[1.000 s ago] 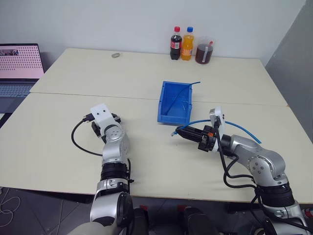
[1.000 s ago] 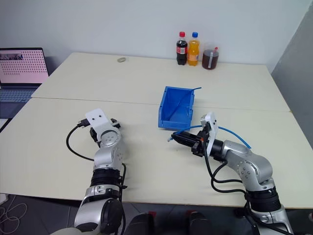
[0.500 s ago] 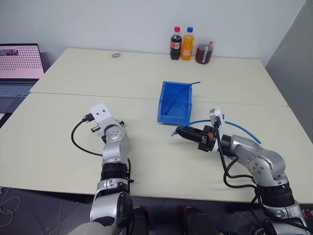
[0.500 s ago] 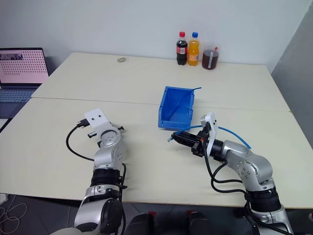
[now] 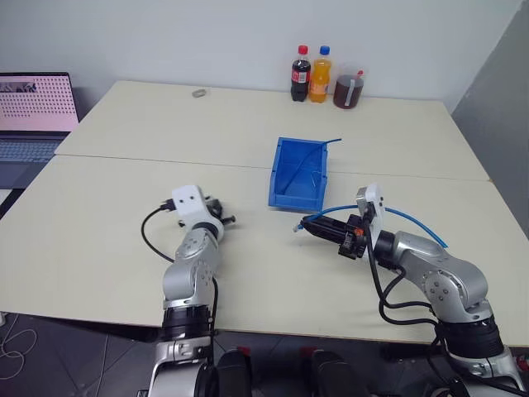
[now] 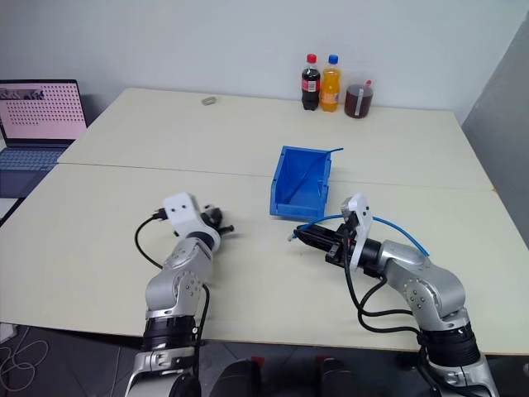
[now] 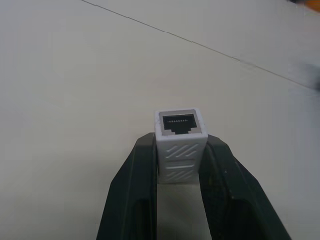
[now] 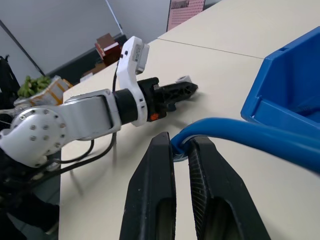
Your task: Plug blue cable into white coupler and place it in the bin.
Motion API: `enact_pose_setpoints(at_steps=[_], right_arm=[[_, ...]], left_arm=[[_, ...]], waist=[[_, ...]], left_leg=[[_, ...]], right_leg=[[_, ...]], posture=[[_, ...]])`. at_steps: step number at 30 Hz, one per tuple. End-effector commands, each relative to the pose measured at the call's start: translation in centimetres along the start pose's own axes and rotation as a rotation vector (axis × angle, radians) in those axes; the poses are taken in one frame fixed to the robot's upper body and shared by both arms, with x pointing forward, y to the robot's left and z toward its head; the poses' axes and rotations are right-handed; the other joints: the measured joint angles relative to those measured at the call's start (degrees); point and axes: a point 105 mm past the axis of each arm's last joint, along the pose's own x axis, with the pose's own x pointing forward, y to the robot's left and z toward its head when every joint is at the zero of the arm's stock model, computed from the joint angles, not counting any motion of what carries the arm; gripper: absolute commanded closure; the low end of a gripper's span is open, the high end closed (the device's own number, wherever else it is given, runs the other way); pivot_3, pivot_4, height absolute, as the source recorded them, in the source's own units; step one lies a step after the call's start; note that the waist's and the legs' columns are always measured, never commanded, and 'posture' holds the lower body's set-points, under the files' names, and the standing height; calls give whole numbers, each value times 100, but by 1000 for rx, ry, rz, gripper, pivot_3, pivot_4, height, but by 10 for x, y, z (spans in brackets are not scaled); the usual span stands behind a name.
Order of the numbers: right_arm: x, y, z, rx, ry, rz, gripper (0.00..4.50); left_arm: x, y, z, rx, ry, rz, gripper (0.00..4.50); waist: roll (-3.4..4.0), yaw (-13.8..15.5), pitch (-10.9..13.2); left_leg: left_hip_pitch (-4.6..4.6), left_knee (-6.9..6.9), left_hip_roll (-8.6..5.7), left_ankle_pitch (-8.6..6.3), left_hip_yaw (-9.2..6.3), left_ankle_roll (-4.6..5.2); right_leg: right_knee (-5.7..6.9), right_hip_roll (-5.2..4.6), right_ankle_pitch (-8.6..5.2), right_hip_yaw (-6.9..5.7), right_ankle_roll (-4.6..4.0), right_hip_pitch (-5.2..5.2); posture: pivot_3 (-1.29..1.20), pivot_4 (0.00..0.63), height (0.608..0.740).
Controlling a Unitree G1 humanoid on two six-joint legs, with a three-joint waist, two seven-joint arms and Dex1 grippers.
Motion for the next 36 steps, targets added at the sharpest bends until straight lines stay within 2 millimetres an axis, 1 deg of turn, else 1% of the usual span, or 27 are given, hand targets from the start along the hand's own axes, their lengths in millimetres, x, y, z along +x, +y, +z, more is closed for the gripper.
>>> enact_pose_setpoints(at_steps=[1, 2, 3, 4, 5, 7, 9, 12, 14, 17, 19, 23, 27, 32, 36], right_arm=[[-8, 13, 8, -90, -12, 2, 4401], [-12, 14, 8, -100, -8, -7, 4401], [-14, 16, 8, -105, -7, -13, 4401], [-19, 16, 7, -117, 0, -28, 4401], [-23, 16, 7, -127, 7, -38, 4401], [-28, 15, 6, -143, 20, -56, 4401], [-31, 15, 5, -149, 26, -64, 4401], [-33, 16, 4, -167, 42, -67, 4401], [-33, 18, 4, -181, 53, -59, 4401], [-32, 21, 3, -211, 73, -34, 4401], [-29, 23, 1, -234, 86, -14, 4401], [-23, 27, -2, -259, 99, 27, 4401], [-14, 32, -5, -285, 113, 76, 4402], [0, 37, -22, -324, 172, 155, 4402], [8, 37, -30, -340, 204, 189, 4402]], left_arm=[[-27, -63, -2, 115, 69, -496, 3691], [-45, -79, -12, 176, 132, -684, 3691], [-58, -86, -18, 212, 179, -799, 3691], [-71, -85, -27, 261, 245, -907, 3692], [-79, -80, -33, 306, 296, -967, 3697], [-86, -70, -42, 392, 357, -1035, 3699], [-92, -67, -45, 465, 379, -1117, 3699], [-100, -63, -47, 550, 410, -1241, 3699], [-100, -60, -49, 617, 411, -1289, 3699], [-97, -55, -58, 755, 412, -1347, 3699], [-94, -55, -64, 814, 400, -1372, 3699], [-90, -58, -69, 830, 378, -1396, 3699], [-90, -59, -72, 844, 383, -1426, 3700], [-91, -62, -74, 828, 391, -1447, 3700], [-91, -62, -74, 827, 398, -1455, 3700]], waist=[[0, -3, 0], [1, -11, 0], [2, -20, 0], [2, -24, 0], [4, -27, 1], [6, -36, 1], [8, -49, 1], [8, -39, 1], [7, -25, 2], [8, -17, 1], [7, -13, 1], [12, -1, -2], [14, 5, -4], [14, 12, -10], [15, 17, -10]], left_leg=[[1, 0, 0, 0, -1, 0], [1, -2, 1, 0, -3, 0], [1, -4, 1, 0, -3, 0], [1, -5, 1, 0, -1, 0], [1, -5, 2, 0, -1, 0], [4, -4, 2, -1, 3, 0], [10, -5, 5, -1, 1, 2], [12, -3, 6, -1, 1, 3], [11, -1, 5, -1, 4, 3], [10, -2, 5, -2, 5, 4], [8, -2, 4, -2, 6, 4], [8, 0, 4, -2, 7, 4], [8, 6, 4, -2, 6, 5], [8, 9, 4, -1, 5, 5], [8, 10, 4, -1, 4, 5]], right_leg=[[1, 0, 0, 0, 1, 0], [1, 3, 0, -1, 0, 0], [1, 3, 0, -1, -1, -1], [0, 3, -1, 0, -1, -2], [-2, 3, -1, 0, -1, -2], [0, 1, -2, 2, -2, -2], [1, 4, -15, 2, 19, -1], [3, 4, -15, 2, 19, -1], [1, 2, -15, 4, 20, -1], [-1, 2, -15, 5, 20, -1], [-4, 2, -15, 5, 19, -1], [-3, 2, -15, 7, 19, 0], [-2, 2, -14, 6, 22, 2], [0, 2, -13, 5, 24, 4], [0, 1, -13, 4, 24, 4]], posture=[[0, 150, 740], [0, 150, 740], [0, 150, 740], [0, 150, 740], [0, 150, 740], [0, 150, 740], [0, 150, 740], [0, 150, 740], [0, 150, 740], [0, 150, 740], [0, 150, 740], [0, 150, 740], [0, 150, 740], [0, 150, 740], [0, 150, 740]])
